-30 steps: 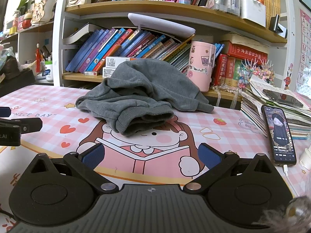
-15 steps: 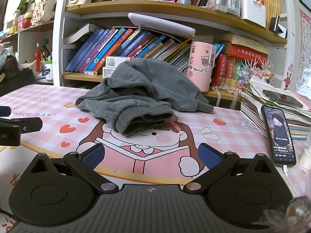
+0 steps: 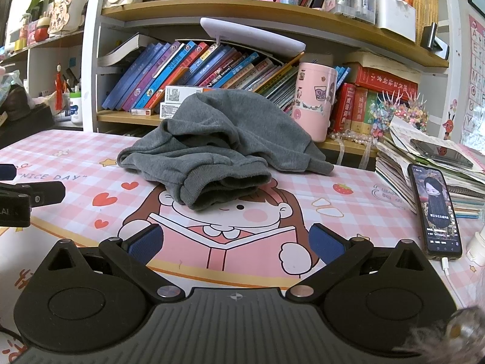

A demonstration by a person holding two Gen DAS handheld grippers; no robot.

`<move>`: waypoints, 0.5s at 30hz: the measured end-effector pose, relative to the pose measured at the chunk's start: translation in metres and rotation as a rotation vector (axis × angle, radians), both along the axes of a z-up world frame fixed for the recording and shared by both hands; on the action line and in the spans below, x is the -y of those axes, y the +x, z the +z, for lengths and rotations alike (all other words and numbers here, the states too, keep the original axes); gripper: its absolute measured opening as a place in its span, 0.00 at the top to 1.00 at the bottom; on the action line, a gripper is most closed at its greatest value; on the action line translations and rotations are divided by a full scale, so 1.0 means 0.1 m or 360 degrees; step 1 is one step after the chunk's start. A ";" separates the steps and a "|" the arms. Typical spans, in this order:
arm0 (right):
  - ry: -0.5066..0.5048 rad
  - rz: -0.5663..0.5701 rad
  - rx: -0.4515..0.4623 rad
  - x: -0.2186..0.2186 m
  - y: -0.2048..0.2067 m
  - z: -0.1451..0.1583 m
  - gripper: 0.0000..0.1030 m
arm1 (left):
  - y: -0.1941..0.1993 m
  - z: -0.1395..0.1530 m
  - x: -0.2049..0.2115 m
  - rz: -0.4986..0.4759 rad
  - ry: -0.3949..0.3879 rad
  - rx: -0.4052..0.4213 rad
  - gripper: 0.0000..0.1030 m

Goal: Fold clothes

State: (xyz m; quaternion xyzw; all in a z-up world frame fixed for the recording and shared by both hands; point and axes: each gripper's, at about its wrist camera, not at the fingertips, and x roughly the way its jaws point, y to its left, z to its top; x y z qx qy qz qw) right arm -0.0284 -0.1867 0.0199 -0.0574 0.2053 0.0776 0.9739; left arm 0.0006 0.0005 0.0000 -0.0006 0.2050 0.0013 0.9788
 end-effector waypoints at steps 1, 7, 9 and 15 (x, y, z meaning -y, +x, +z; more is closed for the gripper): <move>0.0000 0.0000 0.0000 0.00 0.00 0.00 0.00 | 0.00 0.00 0.00 0.0000 0.0000 0.0000 0.00; -0.0002 0.0000 0.0000 -0.01 0.01 0.00 0.00 | 0.00 0.00 0.00 0.0001 0.0001 0.0000 0.00; -0.0003 -0.0001 0.0000 -0.01 0.01 0.00 0.00 | 0.00 0.00 0.00 0.0002 0.0001 0.0000 0.00; -0.0001 -0.0003 -0.0003 -0.01 0.01 -0.01 0.00 | -0.01 0.00 0.00 0.0001 0.0001 0.0001 0.00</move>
